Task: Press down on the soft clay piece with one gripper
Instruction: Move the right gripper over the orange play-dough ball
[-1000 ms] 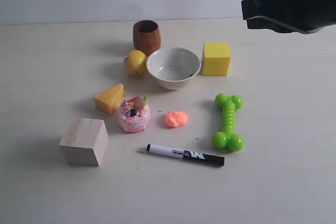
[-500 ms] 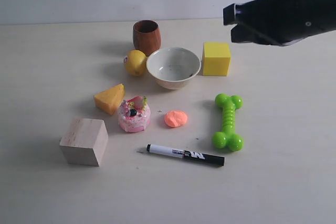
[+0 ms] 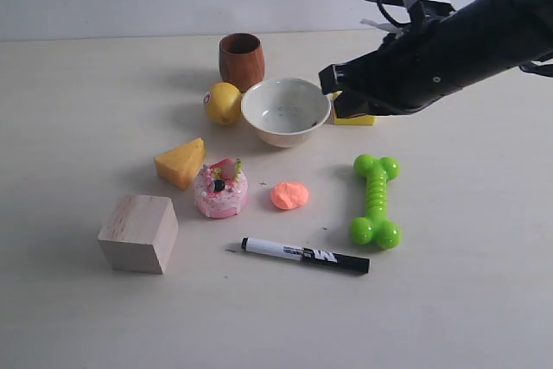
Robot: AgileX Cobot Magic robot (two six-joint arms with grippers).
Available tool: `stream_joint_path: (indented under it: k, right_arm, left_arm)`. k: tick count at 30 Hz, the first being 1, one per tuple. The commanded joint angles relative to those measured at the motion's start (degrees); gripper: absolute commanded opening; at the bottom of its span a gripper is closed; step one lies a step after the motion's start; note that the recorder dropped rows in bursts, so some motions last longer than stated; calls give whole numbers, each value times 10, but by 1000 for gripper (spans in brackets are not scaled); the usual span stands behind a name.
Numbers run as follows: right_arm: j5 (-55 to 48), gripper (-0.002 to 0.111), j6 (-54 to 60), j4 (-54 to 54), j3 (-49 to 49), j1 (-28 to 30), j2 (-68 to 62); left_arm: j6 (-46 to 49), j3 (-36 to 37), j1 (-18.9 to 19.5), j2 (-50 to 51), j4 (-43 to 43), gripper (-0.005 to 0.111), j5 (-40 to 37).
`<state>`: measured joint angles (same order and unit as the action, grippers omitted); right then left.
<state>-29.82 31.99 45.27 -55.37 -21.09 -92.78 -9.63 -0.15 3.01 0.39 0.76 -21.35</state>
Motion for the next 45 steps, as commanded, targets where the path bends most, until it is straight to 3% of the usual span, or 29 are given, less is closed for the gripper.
stream_joint_path:
  k: [1,17,23,27,32,45]
  right_arm:
    - [-1,0,14,10,-29,-22,-23]
    - [-19,0,-30,-32,-68,-22,-98]
    - [-7,0,-39,-44,-68,-70,-101]
    - [18,0,-138,-127,-70,-106,-101]
    - [-26,0,-310,-287,-105,-122,-109]
    - [-121,0,-342,-306,-189,-122,-163]
  left_arm:
    - [2,1,-3,-4,-4,0,0]
    - [2,1,-3,-4,-4,0,0]
    - [2,1,-3,-4,-4,0,0]
    - [2,1,-3,-4,-4,0,0]
    - [2,1,-3,-4,-4,0,0]
    - [2,1,-3,-4,-4,0,0]
